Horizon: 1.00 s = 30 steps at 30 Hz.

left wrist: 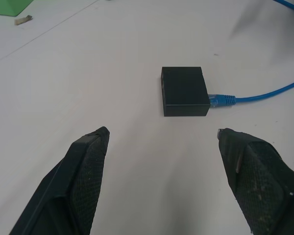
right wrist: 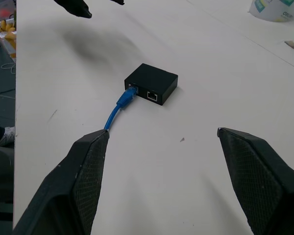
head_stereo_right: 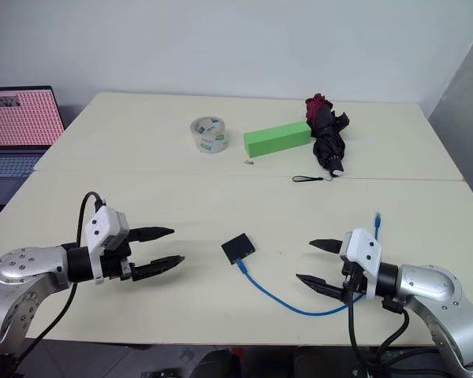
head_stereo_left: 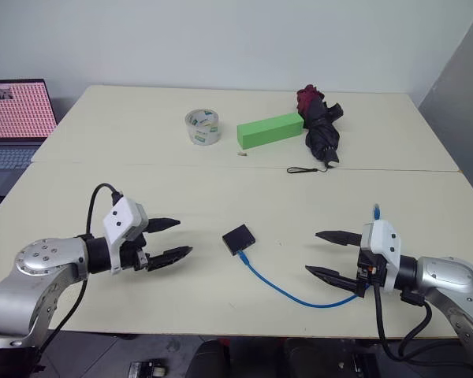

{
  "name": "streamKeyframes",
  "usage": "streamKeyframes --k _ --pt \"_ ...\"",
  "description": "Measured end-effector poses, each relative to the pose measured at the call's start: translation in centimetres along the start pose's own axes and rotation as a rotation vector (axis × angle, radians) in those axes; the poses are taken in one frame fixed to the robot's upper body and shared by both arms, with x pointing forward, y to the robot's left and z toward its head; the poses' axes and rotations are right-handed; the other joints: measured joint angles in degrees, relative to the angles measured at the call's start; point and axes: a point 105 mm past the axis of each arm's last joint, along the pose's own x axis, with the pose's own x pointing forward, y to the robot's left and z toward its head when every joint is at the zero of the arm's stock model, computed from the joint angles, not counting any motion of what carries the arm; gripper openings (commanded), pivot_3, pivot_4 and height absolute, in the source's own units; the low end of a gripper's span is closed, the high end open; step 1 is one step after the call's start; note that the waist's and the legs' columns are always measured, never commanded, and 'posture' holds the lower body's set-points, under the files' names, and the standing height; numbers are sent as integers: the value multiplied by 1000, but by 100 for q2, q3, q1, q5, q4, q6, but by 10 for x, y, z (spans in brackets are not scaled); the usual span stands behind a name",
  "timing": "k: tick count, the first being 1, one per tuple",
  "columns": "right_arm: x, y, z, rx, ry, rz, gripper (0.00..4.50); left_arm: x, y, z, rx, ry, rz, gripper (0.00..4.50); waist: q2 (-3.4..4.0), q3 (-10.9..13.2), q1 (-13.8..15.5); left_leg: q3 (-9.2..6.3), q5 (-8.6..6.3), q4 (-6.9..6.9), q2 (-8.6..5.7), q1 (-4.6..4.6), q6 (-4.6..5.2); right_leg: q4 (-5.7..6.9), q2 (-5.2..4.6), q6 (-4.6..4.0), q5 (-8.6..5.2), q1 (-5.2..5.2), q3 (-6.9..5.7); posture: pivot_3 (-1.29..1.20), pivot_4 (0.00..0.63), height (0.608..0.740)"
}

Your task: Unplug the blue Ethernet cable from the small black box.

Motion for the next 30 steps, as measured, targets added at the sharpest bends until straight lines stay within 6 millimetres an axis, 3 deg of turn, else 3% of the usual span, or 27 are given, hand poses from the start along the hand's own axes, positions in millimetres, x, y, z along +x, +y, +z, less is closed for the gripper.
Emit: streamKeyframes --k 8,12,17,22,30 --pt "0 0 -1 1 2 -1 3747 1 -6 2 7 5 -20 3753 0 0 1 0 0 0 0 0 0 0 0 0 0 0 1 0 150 740" --pt "7 8 -4 22 14 24 3747 -2 -11 -7 5 51 -42 3753 1 0 0 -1 0 0 1 0 0 0 1 0 0 0 0 0 150 740" --pt "29 26 -10 57 18 61 3747 -2 -15 -13 22 90 -71 3753 -3 -2 -1 -1 0 0 0 0 0 -2 1 0 0 0 1 0 150 740" --pt "77 42 -12 95 -11 69 3747 1 -23 -14 54 83 -134 3753 1 1 -9 -3 1 -1 5 -1 -3 4 9 0 0 -7 2 0 150 740" --pt "115 43 -33 108 77 7 3747 6 -27 -14 69 78 -161 3753 0 0 -8 -4 2 0 4 -1 -4 6 8 0 0 -7 0 0 150 740"
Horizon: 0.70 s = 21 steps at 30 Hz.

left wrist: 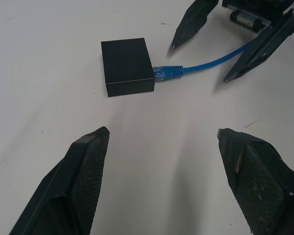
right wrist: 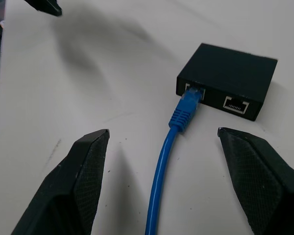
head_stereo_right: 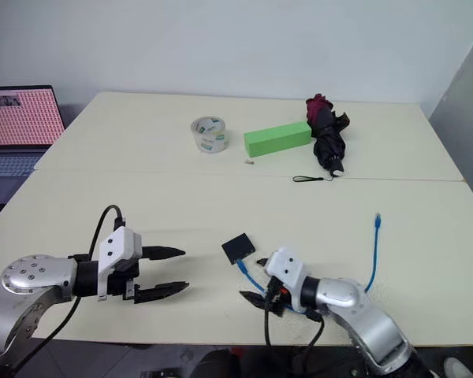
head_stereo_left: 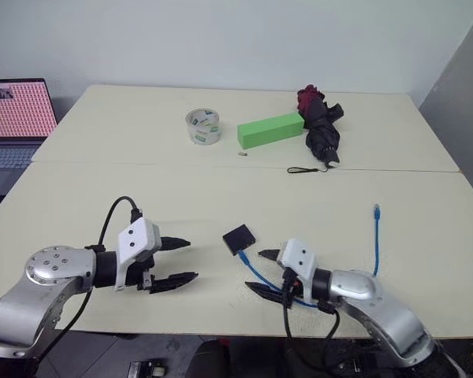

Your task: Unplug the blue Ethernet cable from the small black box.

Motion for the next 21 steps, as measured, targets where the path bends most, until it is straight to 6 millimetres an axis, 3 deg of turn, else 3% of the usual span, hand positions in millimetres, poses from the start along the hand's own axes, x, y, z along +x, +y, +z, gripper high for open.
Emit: streamKeyframes --k 3,8,17,21 --pt "11 -5 3 17 3 -46 3252 1 1 2 11 -11 5 3824 0 0 -6 0 0 0 1 0 0 2 0 0 0 -2 -1 0 150 740" --pt "19 -11 8 62 7 -92 1974 1 0 1 18 -10 9 3824 0 -1 -13 -2 -1 0 1 1 1 4 0 0 0 -2 -2 0 150 740" --pt "16 -21 8 -21 40 -110 130 5 5 -3 -4 -18 34 3824 0 -1 -8 -2 -2 0 -2 0 3 3 -1 0 0 -1 -2 0 150 740" --pt "7 -25 8 -150 52 -74 128 11 18 -7 -80 -37 82 3824 3 2 7 -3 -2 3 -6 -1 4 3 -3 0 0 -1 -2 0 150 740"
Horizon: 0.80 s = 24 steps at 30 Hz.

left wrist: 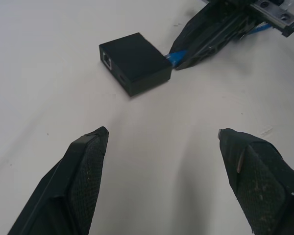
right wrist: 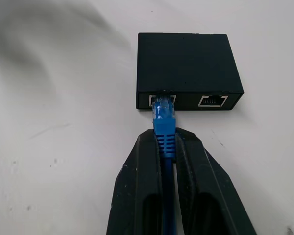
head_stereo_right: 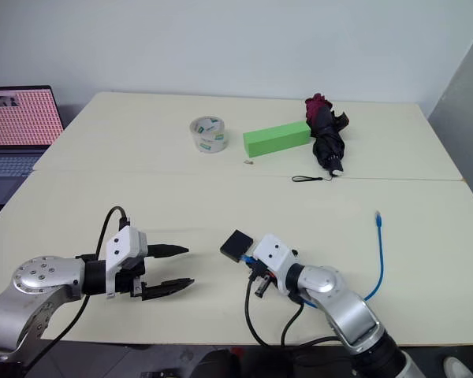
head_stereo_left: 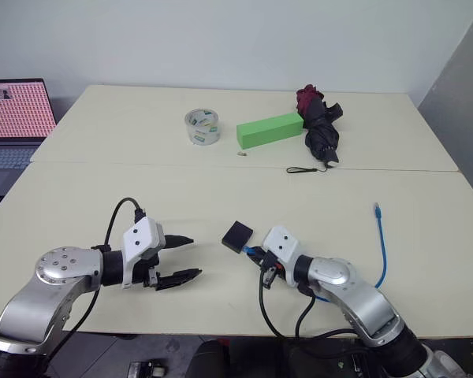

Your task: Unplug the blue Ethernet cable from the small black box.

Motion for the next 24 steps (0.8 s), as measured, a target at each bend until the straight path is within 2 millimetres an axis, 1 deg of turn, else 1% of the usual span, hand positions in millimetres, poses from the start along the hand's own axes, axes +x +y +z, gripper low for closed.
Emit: streamKeyframes --k 2,3,5,8,11,15,20,21,22,24 --pt "-8 -7 5 -131 -21 14 127 5 7 2 -81 -33 13 3824 -2 -1 -12 1 0 1 0 0 0 -1 0 0 0 1 0 0 150 740" --pt "-12 -11 8 -201 -34 20 127 8 7 5 -118 -57 6 3824 -2 -1 -15 2 0 1 1 -2 0 -1 0 0 0 -1 1 0 150 740" --pt "-18 -19 18 -339 -71 24 126 14 4 12 -205 -105 -41 3824 -6 -3 -21 0 1 0 4 -3 -1 0 1 0 0 -2 -3 0 150 740" --pt "-28 -26 28 -619 -128 50 126 19 -5 25 -318 -161 -153 3824 -6 -2 -24 1 3 0 6 -1 -6 0 3 0 0 0 -3 0 150 740" --pt "-33 -26 31 -766 -175 77 125 22 -12 32 -379 -193 -219 3824 -6 -2 -23 1 11 1 7 -1 -20 1 3 0 0 0 -3 0 150 740" --pt "-35 -21 37 -881 -247 111 124 31 -15 51 -405 -275 -274 3824 -7 -3 -14 5 12 9 5 -3 -21 0 1 0 0 3 2 0 150 740" --pt "-36 -20 38 -926 -278 110 115 36 -16 54 -435 -304 -281 3824 -7 -3 -15 4 12 8 8 -2 -22 2 2 0 0 2 0 0 150 740" --pt "-36 -20 39 -927 -284 110 114 38 -16 54 -447 -311 -284 3458 -7 -3 -15 4 12 9 8 -2 -22 2 2 0 0 2 1 0 150 740" --pt "-36 -19 39 -927 -288 110 113 39 -16 53 -457 -314 -282 3368 -7 -3 -15 5 12 9 7 -2 -22 2 1 0 0 2 1 0 150 740" --pt "-35 -19 40 -929 -294 109 113 39 -15 52 -468 -312 -280 2920 -7 -3 -14 5 12 9 7 -2 -22 2 1 0 0 2 1 0 150 740"
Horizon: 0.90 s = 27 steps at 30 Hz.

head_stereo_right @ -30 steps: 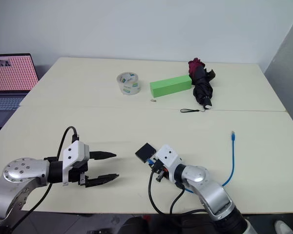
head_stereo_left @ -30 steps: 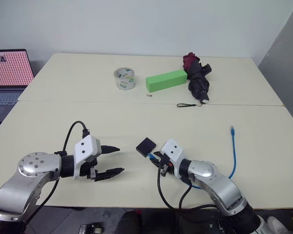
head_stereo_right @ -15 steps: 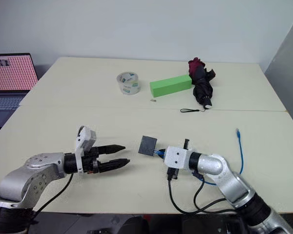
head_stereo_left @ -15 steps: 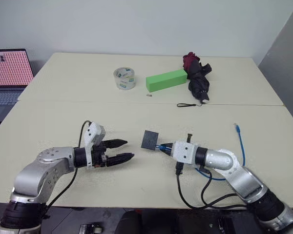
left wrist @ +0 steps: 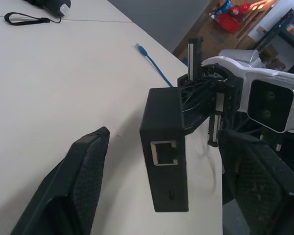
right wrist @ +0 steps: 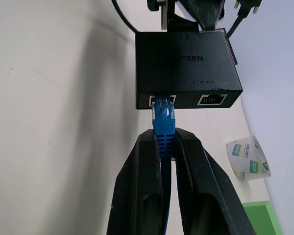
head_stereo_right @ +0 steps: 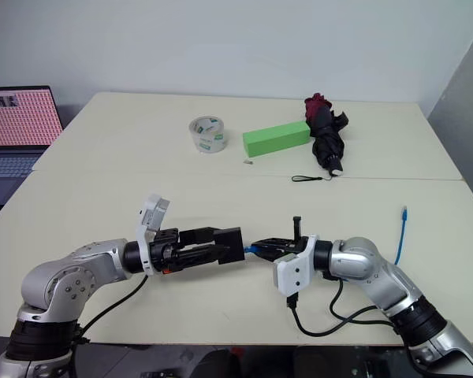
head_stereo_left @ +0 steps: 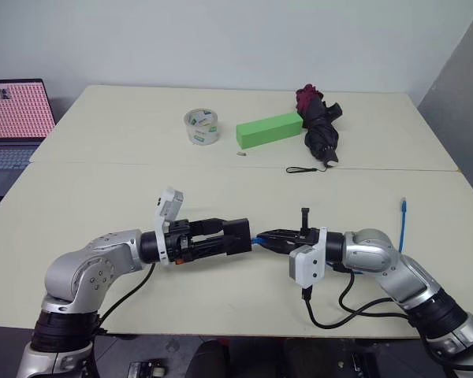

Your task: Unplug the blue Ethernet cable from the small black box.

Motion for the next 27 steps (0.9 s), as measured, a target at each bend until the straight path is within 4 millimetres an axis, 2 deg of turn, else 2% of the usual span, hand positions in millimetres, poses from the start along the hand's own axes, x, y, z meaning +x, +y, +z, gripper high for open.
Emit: streamKeyframes --k 9,10,14,16,22,26,27 --pt "2 -7 -1 -14 -1 -19 112 3 -2 -2 -9 -1 -16 911 0 0 1 0 0 0 0 0 0 0 0 0 0 0 0 0 150 740" --pt "2 -7 -1 -16 2 -20 112 4 -2 -2 -9 -2 -19 801 0 0 1 0 0 0 0 1 0 0 0 0 0 0 1 0 150 740" --pt "3 -8 -3 -42 15 -6 111 4 0 -3 -15 -6 -13 781 0 0 0 0 0 0 0 1 0 0 0 0 0 0 0 0 150 740" --pt "3 -9 -3 -55 17 4 814 4 1 -3 -11 -7 -12 781 0 0 0 0 0 0 0 0 0 -1 0 0 0 0 1 0 150 740" --pt "-3 -4 -4 -52 35 94 2177 1 7 -7 -16 11 12 781 0 0 4 0 0 0 -1 0 0 -1 -1 0 0 0 0 0 150 740" --pt "-21 -8 1 133 64 147 2198 0 5 -6 13 28 -12 781 2 1 15 -3 0 0 0 -2 0 -2 -3 0 0 2 -2 0 150 740" --pt "-27 -15 7 289 53 114 2198 0 3 -6 27 36 -33 781 3 2 15 -4 0 0 0 -3 0 -2 -3 0 0 1 -3 0 150 740"
